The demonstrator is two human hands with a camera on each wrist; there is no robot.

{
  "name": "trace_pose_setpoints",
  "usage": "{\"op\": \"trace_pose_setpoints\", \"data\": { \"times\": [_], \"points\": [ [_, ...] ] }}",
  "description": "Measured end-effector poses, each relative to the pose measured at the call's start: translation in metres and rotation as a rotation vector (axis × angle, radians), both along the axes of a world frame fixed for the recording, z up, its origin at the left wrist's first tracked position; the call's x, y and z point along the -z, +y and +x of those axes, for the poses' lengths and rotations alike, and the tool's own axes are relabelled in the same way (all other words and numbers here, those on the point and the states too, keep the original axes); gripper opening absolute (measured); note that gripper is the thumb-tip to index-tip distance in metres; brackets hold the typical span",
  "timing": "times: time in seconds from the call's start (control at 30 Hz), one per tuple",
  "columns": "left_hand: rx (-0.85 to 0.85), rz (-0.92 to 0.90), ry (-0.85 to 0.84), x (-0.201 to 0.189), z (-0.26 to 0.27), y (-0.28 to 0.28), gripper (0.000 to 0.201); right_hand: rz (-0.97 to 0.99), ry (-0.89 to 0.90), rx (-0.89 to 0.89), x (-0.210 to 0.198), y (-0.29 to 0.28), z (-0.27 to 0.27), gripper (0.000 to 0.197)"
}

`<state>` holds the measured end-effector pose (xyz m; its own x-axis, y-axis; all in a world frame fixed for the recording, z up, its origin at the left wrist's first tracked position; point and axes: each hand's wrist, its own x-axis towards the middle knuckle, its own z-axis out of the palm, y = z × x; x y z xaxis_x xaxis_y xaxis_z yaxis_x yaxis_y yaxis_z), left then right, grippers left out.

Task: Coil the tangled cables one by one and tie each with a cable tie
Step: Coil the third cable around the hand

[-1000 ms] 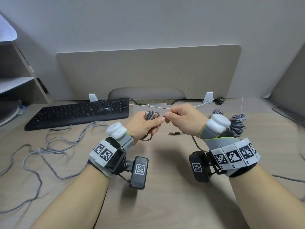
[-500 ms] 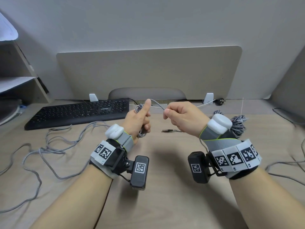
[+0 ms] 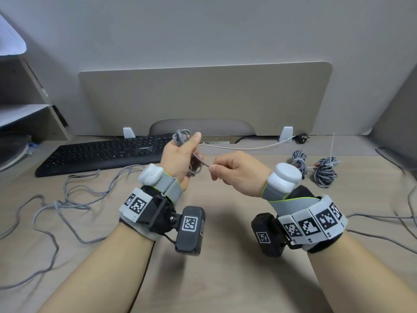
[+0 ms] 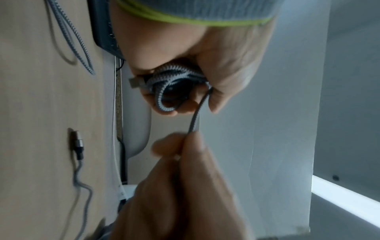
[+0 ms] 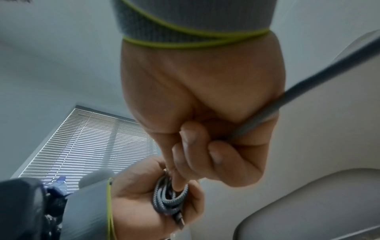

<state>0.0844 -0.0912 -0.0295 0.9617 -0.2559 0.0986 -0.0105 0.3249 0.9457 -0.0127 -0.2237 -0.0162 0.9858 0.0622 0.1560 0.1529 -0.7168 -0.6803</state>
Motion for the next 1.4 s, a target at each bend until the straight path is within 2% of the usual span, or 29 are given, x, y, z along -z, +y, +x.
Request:
{"op": "trace_pose_setpoints", "data": {
  "times": [0.2,0.43,0.5,0.6,0.7,0.83,0.87,0.93,1.0,1.13,1.23,1.33,1.4],
  "points": [
    [-0.138,-0.171,0.070,-0.012,0.026,0.026,0.029,0.083,0.034,0.046,-0.001,-0.015,0.000,0.031],
    [-0.053,-0.279,0.078,-0.020,0.028,0.034,0.029,0.089,0.081,0.080,0.004,-0.025,0.003,0.034],
    [0.019,-0.220,0.060,-0.019,0.026,0.034,0.035,0.100,0.114,0.088,0.005,-0.025,0.004,0.035],
    [0.140,-0.027,0.005,-0.016,0.017,0.029,0.039,0.101,0.119,0.112,0.004,-0.026,0.004,0.036],
    [0.278,0.177,-0.085,-0.013,0.003,0.020,0.027,0.159,0.095,0.158,0.003,-0.029,0.004,0.037],
    [0.453,0.396,-0.140,-0.002,-0.014,0.007,0.010,0.336,0.113,0.163,0.002,-0.032,0.005,0.040],
    [0.495,0.427,-0.158,0.001,-0.017,0.004,0.005,0.340,0.115,0.154,0.003,-0.031,0.005,0.042],
    [0.569,0.464,-0.212,0.007,-0.020,0.002,0.011,0.319,0.113,0.151,0.003,-0.030,0.005,0.041],
    [0.598,0.476,-0.241,0.008,-0.021,0.001,0.007,0.340,0.119,0.140,0.003,-0.030,0.006,0.040],
    [0.523,0.488,-0.285,0.008,-0.017,0.005,0.012,0.397,0.120,0.118,0.000,-0.031,0.005,0.039],
    [0.382,0.400,-0.322,0.007,-0.006,0.008,0.015,0.419,0.103,0.116,-0.004,-0.032,0.003,0.038],
    [0.167,0.196,-0.158,0.008,0.008,0.010,0.018,0.405,0.067,0.119,-0.006,-0.035,0.001,0.034],
    [0.118,0.097,-0.026,0.009,0.014,0.014,0.029,0.412,0.062,0.121,-0.007,-0.037,0.000,0.032]
  ]
}}
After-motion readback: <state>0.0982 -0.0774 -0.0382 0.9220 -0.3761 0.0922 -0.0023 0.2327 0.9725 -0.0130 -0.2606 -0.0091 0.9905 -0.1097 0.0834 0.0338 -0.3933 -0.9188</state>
